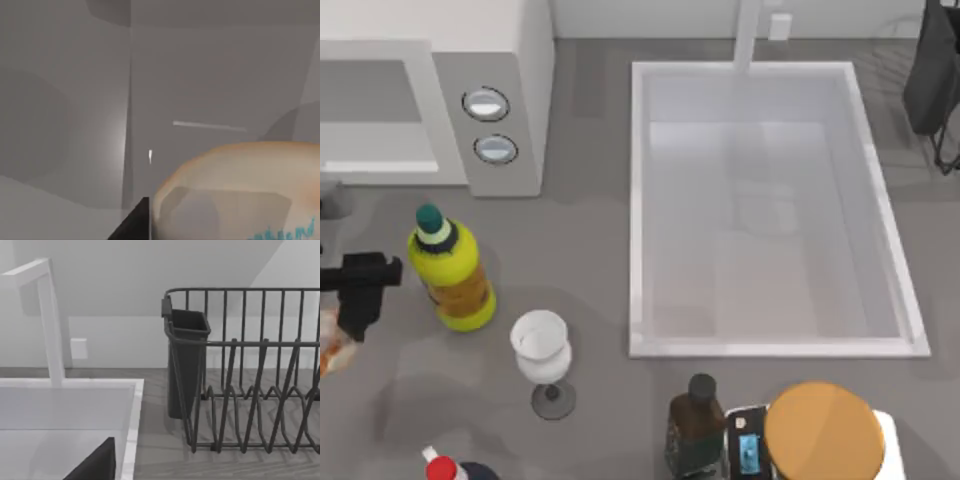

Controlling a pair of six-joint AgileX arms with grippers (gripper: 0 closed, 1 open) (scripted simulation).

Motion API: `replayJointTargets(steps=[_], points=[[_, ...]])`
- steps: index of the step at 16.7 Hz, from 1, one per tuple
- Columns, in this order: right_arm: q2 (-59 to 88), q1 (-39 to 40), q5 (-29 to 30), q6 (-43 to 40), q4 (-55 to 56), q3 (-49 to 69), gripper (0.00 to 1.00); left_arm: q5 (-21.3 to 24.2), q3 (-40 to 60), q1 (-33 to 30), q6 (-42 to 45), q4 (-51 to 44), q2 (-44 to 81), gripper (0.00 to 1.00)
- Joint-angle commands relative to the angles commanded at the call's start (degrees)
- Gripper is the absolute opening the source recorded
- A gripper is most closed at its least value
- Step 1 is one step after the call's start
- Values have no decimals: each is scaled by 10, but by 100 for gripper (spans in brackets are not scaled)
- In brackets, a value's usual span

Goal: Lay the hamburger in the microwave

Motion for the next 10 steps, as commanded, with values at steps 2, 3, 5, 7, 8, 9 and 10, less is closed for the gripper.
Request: replayJointTargets(steps=[2, 3, 5, 7, 8, 9, 10], points=[[0, 0, 0, 0, 0, 0, 100, 0, 19, 0, 0, -27, -15, 0], [0, 0, 0, 0, 0, 0, 100, 0, 23, 0, 0, -31, -17, 0], [0, 0, 0, 0, 0, 0, 100, 0, 23, 0, 0, -31, -17, 0], [0, 0, 0, 0, 0, 0, 100, 0, 21, 1, 1, -29, -15, 0], [0, 0, 0, 0, 0, 0, 100, -2, 22, 3, -1, -24, -15, 0], [0, 0, 0, 0, 0, 0, 100, -6, 25, 8, -3, -14, -14, 0], [0, 0, 0, 0, 0, 0, 100, -11, 28, 14, -7, 2, -12, 0]])
